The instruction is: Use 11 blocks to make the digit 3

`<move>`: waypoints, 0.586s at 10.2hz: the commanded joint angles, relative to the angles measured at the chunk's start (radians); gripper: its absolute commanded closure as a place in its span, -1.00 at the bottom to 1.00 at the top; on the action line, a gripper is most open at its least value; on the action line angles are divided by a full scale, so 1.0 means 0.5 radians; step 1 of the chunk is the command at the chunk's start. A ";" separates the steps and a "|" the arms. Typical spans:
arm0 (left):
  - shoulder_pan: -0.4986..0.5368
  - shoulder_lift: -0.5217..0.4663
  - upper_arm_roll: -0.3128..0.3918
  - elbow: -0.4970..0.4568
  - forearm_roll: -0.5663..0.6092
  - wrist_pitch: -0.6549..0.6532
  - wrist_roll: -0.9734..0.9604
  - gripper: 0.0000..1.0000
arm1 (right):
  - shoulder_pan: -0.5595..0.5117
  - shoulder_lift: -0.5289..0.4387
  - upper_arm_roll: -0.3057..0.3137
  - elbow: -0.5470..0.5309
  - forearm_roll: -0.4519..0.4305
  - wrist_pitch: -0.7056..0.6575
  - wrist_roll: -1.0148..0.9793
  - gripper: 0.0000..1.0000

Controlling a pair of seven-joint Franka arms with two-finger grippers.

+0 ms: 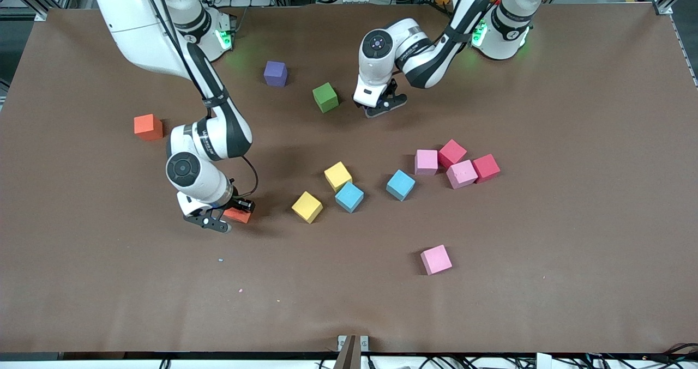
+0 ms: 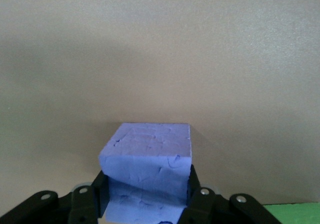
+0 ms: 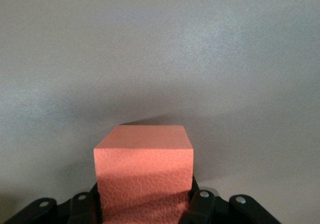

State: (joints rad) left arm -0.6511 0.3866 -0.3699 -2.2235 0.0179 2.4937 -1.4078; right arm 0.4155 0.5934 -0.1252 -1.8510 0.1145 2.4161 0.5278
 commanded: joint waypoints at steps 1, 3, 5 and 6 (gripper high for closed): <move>0.026 -0.003 0.000 -0.023 0.016 0.026 -0.038 0.26 | 0.010 -0.036 -0.001 0.078 0.023 -0.180 -0.003 0.91; 0.029 -0.012 0.000 -0.020 0.013 0.023 -0.105 0.33 | 0.037 -0.085 -0.001 0.109 0.020 -0.319 -0.009 1.00; 0.044 -0.034 -0.003 -0.014 0.013 0.007 -0.175 0.36 | 0.043 -0.131 -0.001 0.112 0.023 -0.389 -0.037 1.00; 0.044 -0.049 -0.003 -0.014 0.013 0.004 -0.185 0.36 | 0.089 -0.153 -0.001 0.109 0.023 -0.435 -0.013 1.00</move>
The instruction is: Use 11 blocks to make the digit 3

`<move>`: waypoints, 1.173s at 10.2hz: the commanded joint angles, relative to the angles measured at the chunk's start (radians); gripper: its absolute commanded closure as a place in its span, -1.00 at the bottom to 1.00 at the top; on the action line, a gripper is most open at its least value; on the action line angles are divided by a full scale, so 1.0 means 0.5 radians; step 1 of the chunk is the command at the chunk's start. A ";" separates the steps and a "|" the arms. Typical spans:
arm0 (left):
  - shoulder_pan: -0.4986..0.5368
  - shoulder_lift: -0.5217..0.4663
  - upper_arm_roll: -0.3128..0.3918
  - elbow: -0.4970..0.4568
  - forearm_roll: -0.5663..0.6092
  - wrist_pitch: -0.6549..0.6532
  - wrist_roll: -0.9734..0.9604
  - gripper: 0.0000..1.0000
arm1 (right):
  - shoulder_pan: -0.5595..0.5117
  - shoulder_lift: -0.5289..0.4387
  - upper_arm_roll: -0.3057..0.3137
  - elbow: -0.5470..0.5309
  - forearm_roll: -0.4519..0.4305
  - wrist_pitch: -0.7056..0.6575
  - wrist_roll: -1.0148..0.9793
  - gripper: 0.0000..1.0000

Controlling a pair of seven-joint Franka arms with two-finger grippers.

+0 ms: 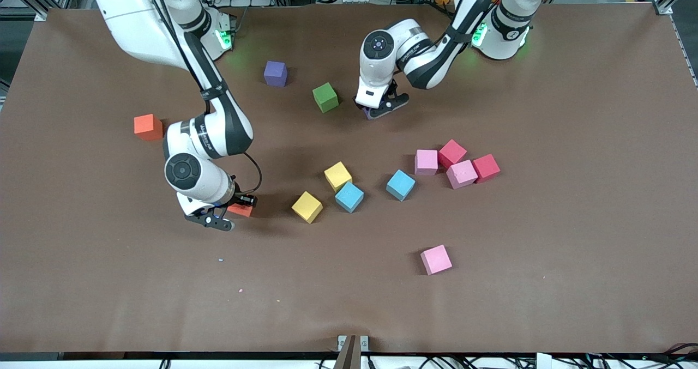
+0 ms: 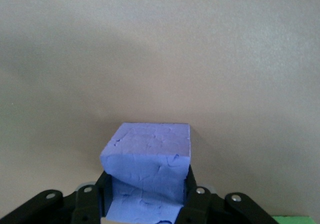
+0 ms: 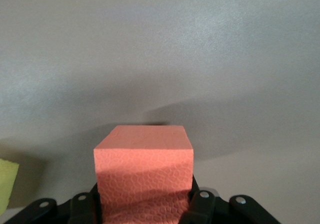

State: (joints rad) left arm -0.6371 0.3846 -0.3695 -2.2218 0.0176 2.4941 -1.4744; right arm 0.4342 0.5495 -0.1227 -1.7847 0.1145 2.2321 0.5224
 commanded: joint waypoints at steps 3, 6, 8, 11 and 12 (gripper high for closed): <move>-0.005 -0.067 -0.003 0.001 0.017 0.003 -0.055 0.35 | 0.009 -0.145 -0.015 0.016 0.041 -0.249 0.011 1.00; -0.036 -0.063 -0.019 0.063 0.075 0.003 0.244 0.33 | 0.006 -0.209 -0.021 -0.014 0.029 -0.338 0.420 1.00; -0.051 -0.063 -0.019 0.066 0.081 0.003 0.441 0.29 | -0.037 -0.331 -0.021 -0.173 0.023 -0.307 0.474 1.00; -0.109 -0.006 -0.016 0.139 0.091 0.003 0.605 0.27 | -0.113 -0.625 -0.018 -0.635 0.044 -0.091 0.483 1.00; -0.134 0.025 -0.004 0.179 0.094 0.000 0.675 0.27 | -0.153 -0.730 -0.015 -0.846 0.059 0.081 0.486 1.00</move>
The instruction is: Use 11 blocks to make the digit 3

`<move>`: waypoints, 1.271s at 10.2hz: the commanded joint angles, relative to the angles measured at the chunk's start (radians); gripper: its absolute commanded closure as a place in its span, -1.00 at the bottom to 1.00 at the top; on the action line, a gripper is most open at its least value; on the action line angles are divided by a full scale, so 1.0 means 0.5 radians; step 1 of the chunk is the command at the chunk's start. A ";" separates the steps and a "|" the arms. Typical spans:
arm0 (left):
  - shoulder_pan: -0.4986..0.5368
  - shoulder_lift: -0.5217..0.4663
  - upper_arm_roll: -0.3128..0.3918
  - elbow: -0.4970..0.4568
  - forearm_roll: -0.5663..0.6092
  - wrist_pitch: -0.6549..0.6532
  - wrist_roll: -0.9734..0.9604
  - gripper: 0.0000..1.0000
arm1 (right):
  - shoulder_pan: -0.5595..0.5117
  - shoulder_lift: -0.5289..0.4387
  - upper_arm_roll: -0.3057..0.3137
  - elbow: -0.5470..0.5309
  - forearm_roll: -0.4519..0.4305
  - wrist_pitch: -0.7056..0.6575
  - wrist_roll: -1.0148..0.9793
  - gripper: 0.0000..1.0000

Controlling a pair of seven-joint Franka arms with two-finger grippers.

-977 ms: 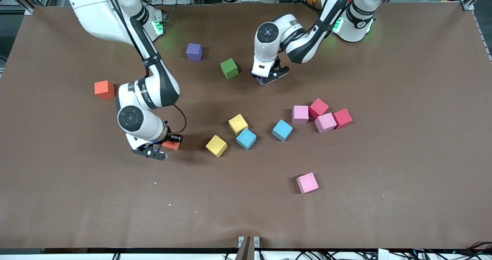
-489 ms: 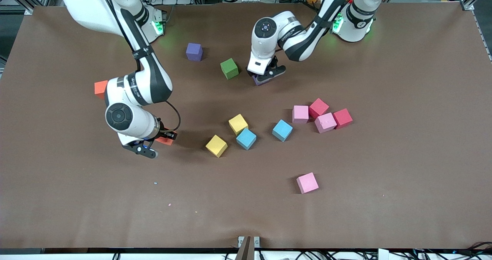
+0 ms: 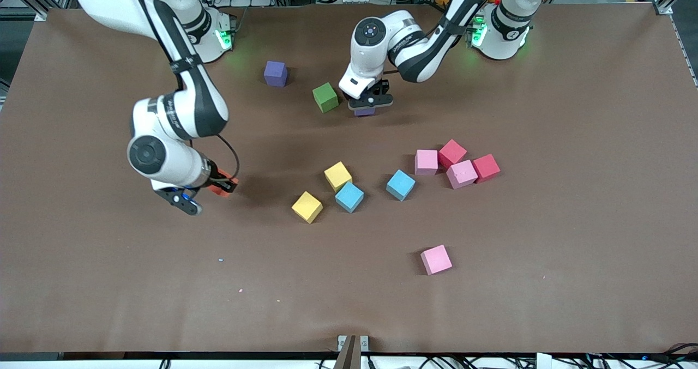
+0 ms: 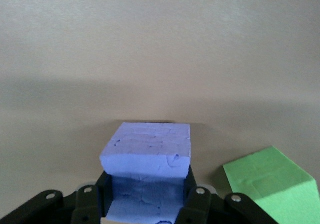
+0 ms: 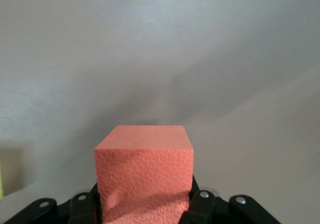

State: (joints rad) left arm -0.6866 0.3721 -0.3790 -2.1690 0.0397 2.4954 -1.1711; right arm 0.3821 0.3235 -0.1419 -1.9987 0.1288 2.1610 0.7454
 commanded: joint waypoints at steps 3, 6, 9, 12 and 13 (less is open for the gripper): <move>-0.066 0.115 0.061 0.128 0.126 -0.002 0.121 0.27 | -0.083 -0.508 0.020 -0.769 0.126 0.362 0.153 1.00; -0.148 0.185 0.154 0.220 0.123 -0.002 0.103 0.29 | -0.074 -0.638 0.023 -0.990 0.147 0.406 0.600 1.00; -0.237 0.237 0.224 0.288 0.111 -0.002 0.096 0.29 | 0.082 -0.617 0.026 -1.040 0.187 0.470 1.066 1.00; -0.265 0.262 0.246 0.319 0.108 -0.005 0.096 0.29 | 0.327 -0.583 0.026 -1.123 0.478 0.684 1.380 1.00; -0.271 0.268 0.261 0.340 0.108 -0.005 0.096 0.29 | 0.410 -0.555 0.029 -1.126 0.542 0.749 1.478 1.00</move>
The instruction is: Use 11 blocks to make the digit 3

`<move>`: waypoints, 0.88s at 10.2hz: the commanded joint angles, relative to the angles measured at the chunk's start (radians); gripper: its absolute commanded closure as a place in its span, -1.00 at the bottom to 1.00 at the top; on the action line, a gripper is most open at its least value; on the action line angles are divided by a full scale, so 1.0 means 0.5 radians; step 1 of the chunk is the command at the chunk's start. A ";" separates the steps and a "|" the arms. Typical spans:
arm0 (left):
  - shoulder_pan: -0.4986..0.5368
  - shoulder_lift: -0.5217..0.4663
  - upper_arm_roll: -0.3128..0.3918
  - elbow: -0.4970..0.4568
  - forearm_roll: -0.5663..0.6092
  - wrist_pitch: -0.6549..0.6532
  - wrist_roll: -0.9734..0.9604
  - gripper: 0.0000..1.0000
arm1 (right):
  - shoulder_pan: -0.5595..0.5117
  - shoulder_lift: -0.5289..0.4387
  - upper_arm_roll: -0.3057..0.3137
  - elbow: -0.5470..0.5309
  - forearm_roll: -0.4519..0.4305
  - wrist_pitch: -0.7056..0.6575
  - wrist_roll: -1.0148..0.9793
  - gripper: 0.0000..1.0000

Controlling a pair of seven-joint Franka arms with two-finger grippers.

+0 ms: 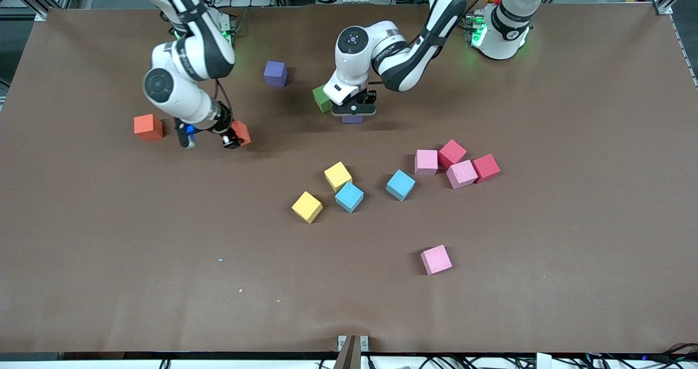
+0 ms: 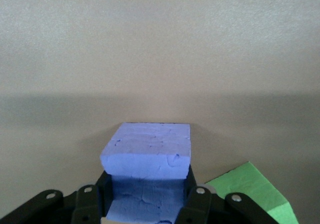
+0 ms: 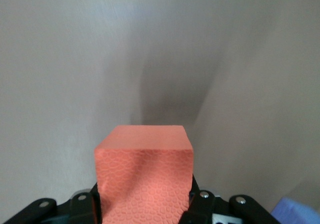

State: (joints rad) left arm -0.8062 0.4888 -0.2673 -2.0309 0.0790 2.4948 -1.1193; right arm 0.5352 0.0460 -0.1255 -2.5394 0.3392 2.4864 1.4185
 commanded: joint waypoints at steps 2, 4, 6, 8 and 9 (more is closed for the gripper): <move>-0.056 0.071 0.086 0.134 0.032 -0.050 -0.001 0.30 | 0.306 0.086 -0.007 -0.045 0.293 0.270 0.258 1.00; -0.057 0.136 0.090 0.291 0.038 -0.212 -0.001 0.30 | 0.393 0.159 -0.004 -0.045 0.404 0.393 0.286 1.00; -0.069 0.142 0.093 0.310 0.035 -0.234 -0.001 0.30 | 0.451 0.184 -0.007 -0.042 0.520 0.445 0.314 1.00; -0.075 0.148 0.093 0.310 0.032 -0.234 -0.007 0.30 | 0.513 0.206 -0.007 -0.042 0.546 0.503 0.411 1.00; -0.099 0.164 0.093 0.313 0.029 -0.234 -0.010 0.30 | 0.513 0.218 -0.007 -0.042 0.546 0.525 0.436 1.00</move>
State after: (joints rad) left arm -0.8302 0.5545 -0.2334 -1.8981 0.0790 2.3950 -1.1193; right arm 0.7727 0.1489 -0.1245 -2.5530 0.5764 2.7180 1.6106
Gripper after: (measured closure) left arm 0.445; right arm 0.405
